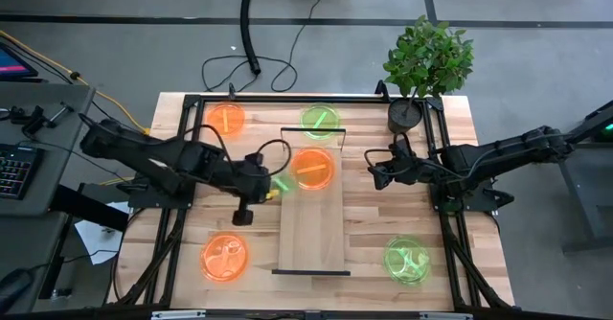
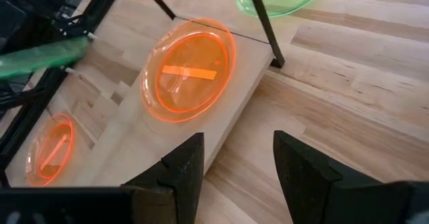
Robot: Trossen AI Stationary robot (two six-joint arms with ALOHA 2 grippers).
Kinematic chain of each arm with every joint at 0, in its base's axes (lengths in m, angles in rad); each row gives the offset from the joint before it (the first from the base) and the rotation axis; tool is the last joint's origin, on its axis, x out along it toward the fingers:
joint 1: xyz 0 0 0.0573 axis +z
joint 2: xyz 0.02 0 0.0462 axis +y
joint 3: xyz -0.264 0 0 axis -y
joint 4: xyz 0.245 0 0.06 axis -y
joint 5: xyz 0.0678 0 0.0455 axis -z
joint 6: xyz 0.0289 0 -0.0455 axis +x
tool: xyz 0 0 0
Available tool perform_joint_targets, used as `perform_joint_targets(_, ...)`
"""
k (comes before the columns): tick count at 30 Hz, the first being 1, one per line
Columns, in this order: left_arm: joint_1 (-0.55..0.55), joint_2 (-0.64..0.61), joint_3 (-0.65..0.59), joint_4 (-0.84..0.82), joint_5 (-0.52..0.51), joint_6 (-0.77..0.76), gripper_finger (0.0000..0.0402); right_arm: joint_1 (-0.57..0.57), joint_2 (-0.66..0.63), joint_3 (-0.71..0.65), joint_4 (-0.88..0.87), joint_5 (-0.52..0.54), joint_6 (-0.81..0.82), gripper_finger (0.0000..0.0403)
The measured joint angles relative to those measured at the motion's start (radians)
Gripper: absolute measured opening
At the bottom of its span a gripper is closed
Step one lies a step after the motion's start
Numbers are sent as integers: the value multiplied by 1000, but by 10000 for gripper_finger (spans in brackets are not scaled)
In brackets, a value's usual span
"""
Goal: Place and stack plates onto a shelf
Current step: Put the middle left green plate on the shelf
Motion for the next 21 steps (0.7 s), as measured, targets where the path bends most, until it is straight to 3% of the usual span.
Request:
perform_joint_targets(9,-33,235,176,6,-4,422,0,0,-47,0,-15,-54,-148,161)
perform_joint_targets(16,-90,412,188,21,-128,556,0,0,-101,0,-41,-61,-254,161)
perform_joint_targets(21,-124,504,188,83,-143,549,0,0,-124,0,-53,-61,-290,161)
